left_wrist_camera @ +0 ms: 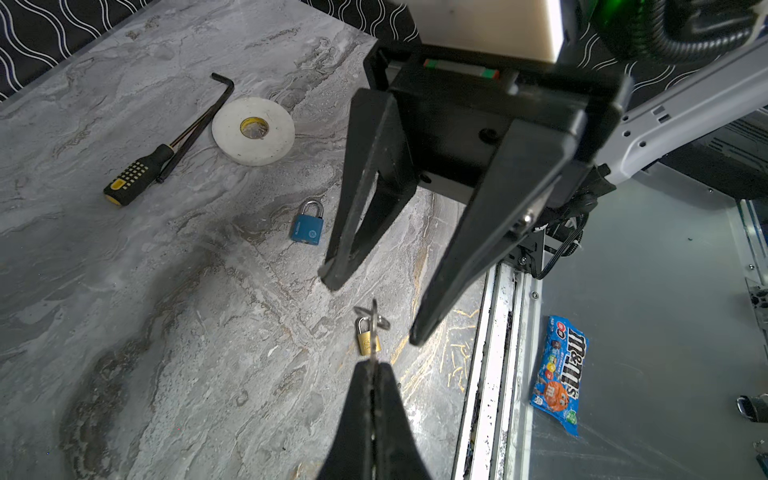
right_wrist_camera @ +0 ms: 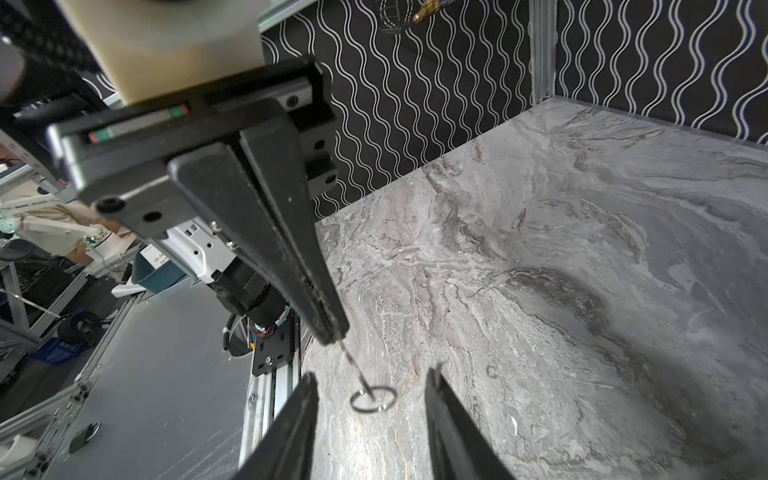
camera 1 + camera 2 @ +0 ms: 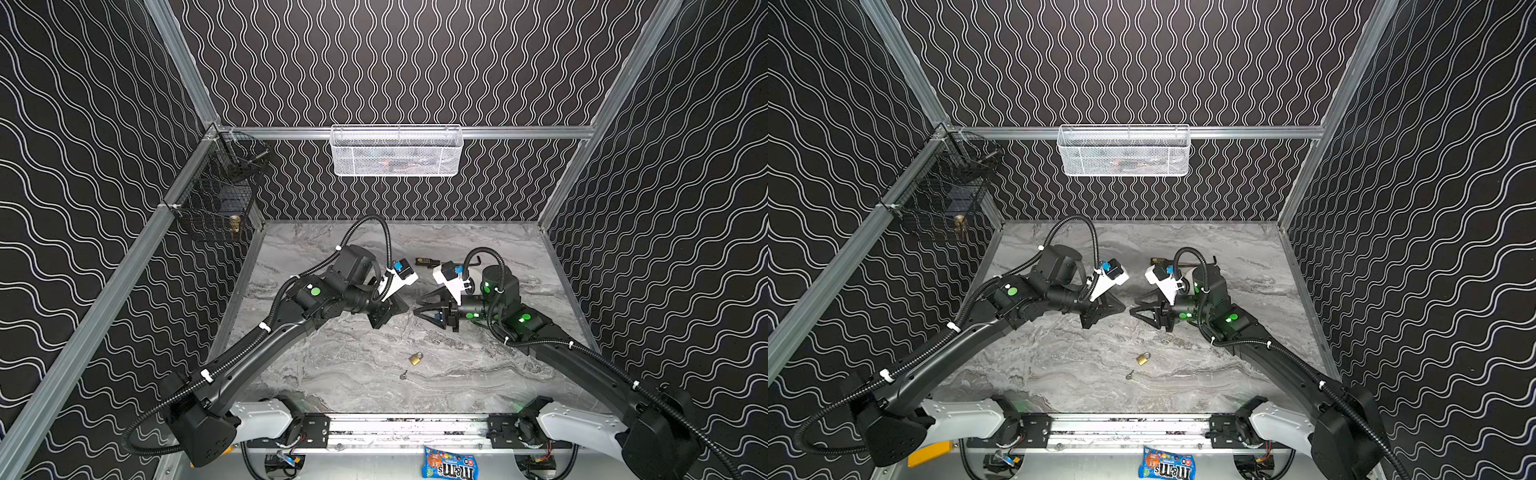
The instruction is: Unlock with the key
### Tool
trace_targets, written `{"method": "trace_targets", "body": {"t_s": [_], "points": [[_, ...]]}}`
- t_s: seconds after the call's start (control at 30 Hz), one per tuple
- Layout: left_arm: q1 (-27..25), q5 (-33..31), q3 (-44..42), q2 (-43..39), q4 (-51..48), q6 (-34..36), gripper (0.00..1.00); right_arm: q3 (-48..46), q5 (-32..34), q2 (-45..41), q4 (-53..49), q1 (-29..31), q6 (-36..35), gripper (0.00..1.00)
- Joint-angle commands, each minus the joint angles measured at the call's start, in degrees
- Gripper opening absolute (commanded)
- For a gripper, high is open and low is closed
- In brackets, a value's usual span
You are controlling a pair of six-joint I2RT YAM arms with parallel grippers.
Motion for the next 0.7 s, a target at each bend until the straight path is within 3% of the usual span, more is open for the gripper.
{"method": "trace_targets", "body": {"t_s": [0.0,0.33,0.67], "points": [[0.17,1.31,0.35,-0.41,-0.64,2.17,0.0,0.87,-2.32,0.51,1.23,0.03,-1.95,0.41],[0.15,2.47,2.02,1.33,-1.42,1.66,0.0,2.36,-5.45,2.73,1.53,0.03,-2.13,0.31],[0.14,1.94,2.11,1.12,-1.93,2.04,0.0,2.12,-5.31,2.8,0.69,-0.05,-2.4,0.07]]}}
